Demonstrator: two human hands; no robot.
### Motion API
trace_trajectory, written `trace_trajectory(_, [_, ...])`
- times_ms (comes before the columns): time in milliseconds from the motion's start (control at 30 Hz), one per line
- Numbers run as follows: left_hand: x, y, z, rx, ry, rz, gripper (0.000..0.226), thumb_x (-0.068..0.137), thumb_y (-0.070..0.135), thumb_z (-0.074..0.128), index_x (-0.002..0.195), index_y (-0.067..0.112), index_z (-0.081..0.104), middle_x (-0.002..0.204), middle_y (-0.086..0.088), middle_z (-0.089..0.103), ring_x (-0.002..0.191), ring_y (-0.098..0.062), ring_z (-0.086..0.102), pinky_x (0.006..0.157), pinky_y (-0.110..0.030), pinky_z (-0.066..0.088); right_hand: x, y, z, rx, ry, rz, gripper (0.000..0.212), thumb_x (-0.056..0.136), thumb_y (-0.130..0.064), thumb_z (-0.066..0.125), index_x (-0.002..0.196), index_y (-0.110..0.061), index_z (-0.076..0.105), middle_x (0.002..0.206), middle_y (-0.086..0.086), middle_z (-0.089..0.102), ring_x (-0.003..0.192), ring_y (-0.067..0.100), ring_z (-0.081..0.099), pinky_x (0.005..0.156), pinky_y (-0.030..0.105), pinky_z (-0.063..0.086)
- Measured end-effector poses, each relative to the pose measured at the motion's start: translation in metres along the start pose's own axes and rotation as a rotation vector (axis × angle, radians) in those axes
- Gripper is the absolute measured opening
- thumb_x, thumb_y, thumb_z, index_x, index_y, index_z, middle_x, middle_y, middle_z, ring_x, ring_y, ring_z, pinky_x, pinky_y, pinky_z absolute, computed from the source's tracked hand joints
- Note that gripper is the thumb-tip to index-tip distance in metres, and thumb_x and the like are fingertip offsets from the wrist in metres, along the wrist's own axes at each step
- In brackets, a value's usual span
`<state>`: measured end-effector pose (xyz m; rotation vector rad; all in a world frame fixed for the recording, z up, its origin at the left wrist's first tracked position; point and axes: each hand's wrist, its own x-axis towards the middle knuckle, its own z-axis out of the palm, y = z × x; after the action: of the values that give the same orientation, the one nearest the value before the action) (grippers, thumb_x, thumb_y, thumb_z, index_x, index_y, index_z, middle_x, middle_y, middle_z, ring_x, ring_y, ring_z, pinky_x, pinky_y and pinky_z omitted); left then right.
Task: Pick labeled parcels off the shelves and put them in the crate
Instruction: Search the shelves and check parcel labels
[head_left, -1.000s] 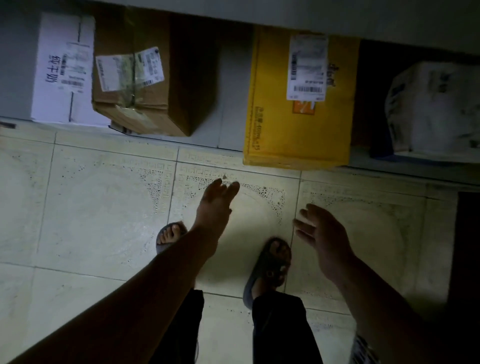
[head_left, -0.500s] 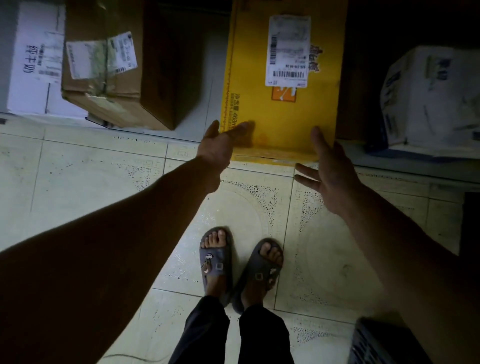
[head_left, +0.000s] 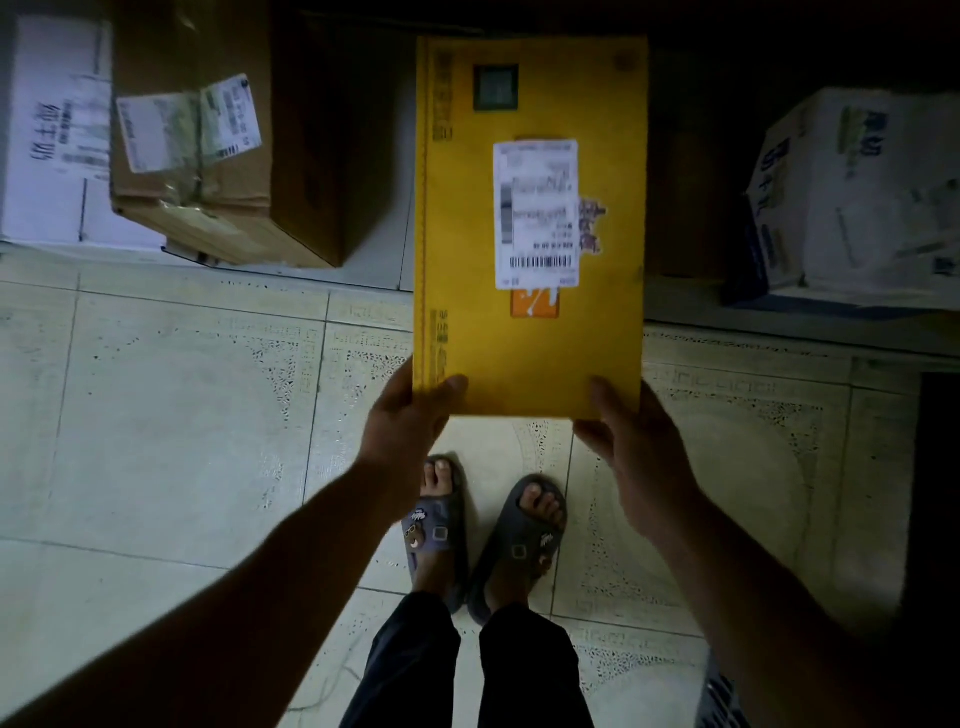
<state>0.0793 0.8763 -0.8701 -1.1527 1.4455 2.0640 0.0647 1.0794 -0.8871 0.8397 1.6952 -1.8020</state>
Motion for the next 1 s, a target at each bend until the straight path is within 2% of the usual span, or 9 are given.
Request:
trace_trajectory(133, [-0.032, -0.030, -0.021, 0.022, -0.023, -0.006, 0.042, 0.077, 0.018, 0.068, 0.116, 0.031, 0.062, 0.113, 0.000, 0.070, 0.107, -0.021, 0.065, 0.085, -0.034, 0.052, -0.037, 0.033, -0.007, 0.013, -0.005, 0.023, 0.055, 0.085, -0.036, 0.061, 0.137, -0.022, 0.050, 0.125, 0.001, 0.065, 0.110, 0.018, 0.066, 0.083, 0.025, 0.057])
trace_trajectory(300, [-0.060, -0.052, -0.037, 0.007, -0.046, 0.005, 0.039, 0.076, 0.016, 0.063, 0.113, 0.030, 0.065, 0.112, -0.002, 0.069, 0.105, -0.020, 0.066, 0.082, -0.033, 0.056, -0.069, 0.062, -0.011, -0.024, 0.016, 0.013, 0.052, 0.087, -0.036, 0.060, 0.137, -0.029, 0.050, 0.126, -0.003, 0.065, 0.111, 0.014, 0.066, 0.093, 0.033, 0.055])
trace_trajectory(433, [-0.068, -0.062, -0.046, -0.042, -0.038, -0.014, 0.044, 0.077, 0.012, 0.062, 0.120, 0.019, 0.061, 0.114, -0.008, 0.067, 0.107, -0.025, 0.064, 0.078, -0.030, 0.056, -0.082, 0.073, -0.008, -0.054, 0.052, -0.004, 0.067, 0.063, -0.074, 0.070, 0.124, -0.051, 0.054, 0.122, -0.015, 0.066, 0.112, 0.010, 0.065, 0.090, 0.032, 0.054])
trace_trajectory(500, [-0.068, -0.063, -0.047, -0.065, -0.039, -0.015, 0.046, 0.076, 0.012, 0.062, 0.121, 0.019, 0.060, 0.114, -0.007, 0.067, 0.106, -0.023, 0.065, 0.076, -0.028, 0.056, -0.083, 0.076, -0.008, -0.053, 0.065, -0.016, 0.071, 0.057, -0.079, 0.070, 0.121, -0.054, 0.053, 0.121, -0.018, 0.066, 0.111, 0.009, 0.065, 0.088, 0.030, 0.054])
trace_trajectory(567, [-0.069, -0.064, -0.047, -0.073, -0.051, -0.012, 0.046, 0.076, 0.011, 0.061, 0.121, 0.020, 0.059, 0.114, -0.005, 0.068, 0.105, -0.022, 0.066, 0.075, -0.028, 0.056, -0.083, 0.078, -0.007, -0.054, 0.066, -0.027, 0.061, 0.064, -0.073, 0.070, 0.120, -0.054, 0.054, 0.119, -0.019, 0.067, 0.110, 0.009, 0.065, 0.088, 0.031, 0.054])
trace_trajectory(667, [-0.068, -0.065, -0.048, -0.076, -0.063, -0.002, 0.044, 0.077, 0.010, 0.060, 0.119, 0.022, 0.060, 0.113, -0.005, 0.068, 0.105, -0.021, 0.066, 0.076, -0.028, 0.056, -0.083, 0.079, -0.007, -0.048, 0.062, -0.035, 0.044, 0.084, -0.051, 0.069, 0.124, -0.046, 0.053, 0.120, -0.012, 0.067, 0.112, 0.013, 0.065, 0.092, 0.034, 0.053])
trace_trajectory(800, [-0.065, -0.067, -0.051, -0.075, -0.059, 0.001, 0.040, 0.078, 0.012, 0.061, 0.116, 0.026, 0.064, 0.114, -0.006, 0.067, 0.107, -0.023, 0.064, 0.078, -0.029, 0.056, -0.082, 0.079, -0.006, -0.058, 0.055, -0.042, 0.062, 0.073, -0.058, 0.066, 0.131, -0.040, 0.052, 0.124, -0.008, 0.066, 0.112, 0.013, 0.065, 0.090, 0.032, 0.055])
trace_trajectory(900, [-0.060, -0.062, -0.051, -0.044, -0.029, 0.011, 0.039, 0.078, 0.017, 0.064, 0.115, 0.030, 0.064, 0.112, -0.001, 0.069, 0.106, -0.022, 0.065, 0.084, -0.033, 0.054, -0.075, 0.074, -0.002, -0.059, 0.055, -0.053, 0.038, 0.085, -0.046, 0.068, 0.121, -0.045, 0.055, 0.117, -0.014, 0.068, 0.110, 0.013, 0.066, 0.089, 0.032, 0.055])
trace_trajectory(1000, [-0.050, -0.052, -0.049, -0.023, 0.002, 0.023, 0.033, 0.085, 0.015, 0.067, 0.109, 0.037, 0.067, 0.104, 0.008, 0.072, 0.100, -0.016, 0.065, 0.083, -0.031, 0.053, -0.059, 0.060, 0.008, -0.043, 0.049, -0.042, 0.035, 0.083, -0.037, 0.061, 0.117, -0.042, 0.056, 0.111, -0.012, 0.069, 0.102, 0.011, 0.069, 0.084, 0.031, 0.058])
